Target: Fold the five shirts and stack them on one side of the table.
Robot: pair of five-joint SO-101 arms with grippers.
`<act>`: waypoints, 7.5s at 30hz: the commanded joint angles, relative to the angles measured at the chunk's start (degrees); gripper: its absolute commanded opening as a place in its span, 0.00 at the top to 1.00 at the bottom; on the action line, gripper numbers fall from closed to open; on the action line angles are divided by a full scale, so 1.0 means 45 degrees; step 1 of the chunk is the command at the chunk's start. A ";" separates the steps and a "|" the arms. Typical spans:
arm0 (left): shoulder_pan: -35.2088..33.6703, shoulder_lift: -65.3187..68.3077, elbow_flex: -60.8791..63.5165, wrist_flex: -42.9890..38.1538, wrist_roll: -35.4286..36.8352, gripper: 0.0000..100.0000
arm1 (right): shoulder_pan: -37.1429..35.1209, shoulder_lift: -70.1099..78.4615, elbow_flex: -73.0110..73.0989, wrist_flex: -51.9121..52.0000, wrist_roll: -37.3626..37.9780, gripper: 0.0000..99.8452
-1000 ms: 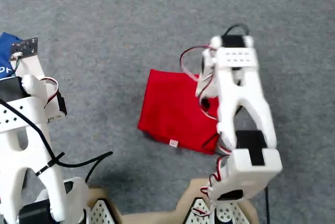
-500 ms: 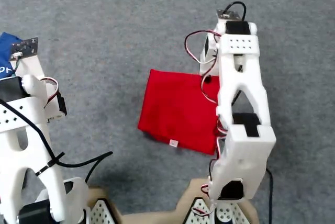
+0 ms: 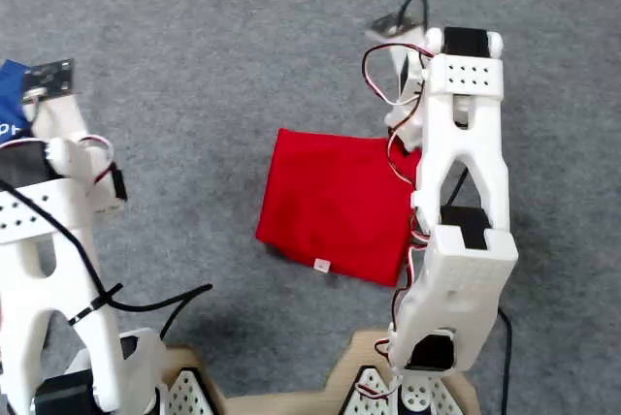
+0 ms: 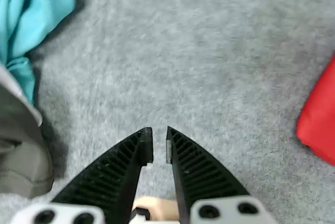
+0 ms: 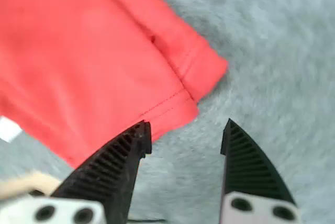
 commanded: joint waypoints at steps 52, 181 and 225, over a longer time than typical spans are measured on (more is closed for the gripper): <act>0.2852 0.3995 -0.1954 0.0586 0.1426 0.94 | -0.0244 0.0010 0.1924 -0.2618 0.6212 0.83; 0.1211 -0.4874 0.2012 0.0957 -0.1348 0.94 | -0.2530 -0.7590 1.3079 -0.8225 -2.1724 0.60; 0.1211 -0.4894 0.1328 0.1778 -0.1368 0.94 | -0.1045 -0.3096 1.1673 -0.9475 -2.2017 0.69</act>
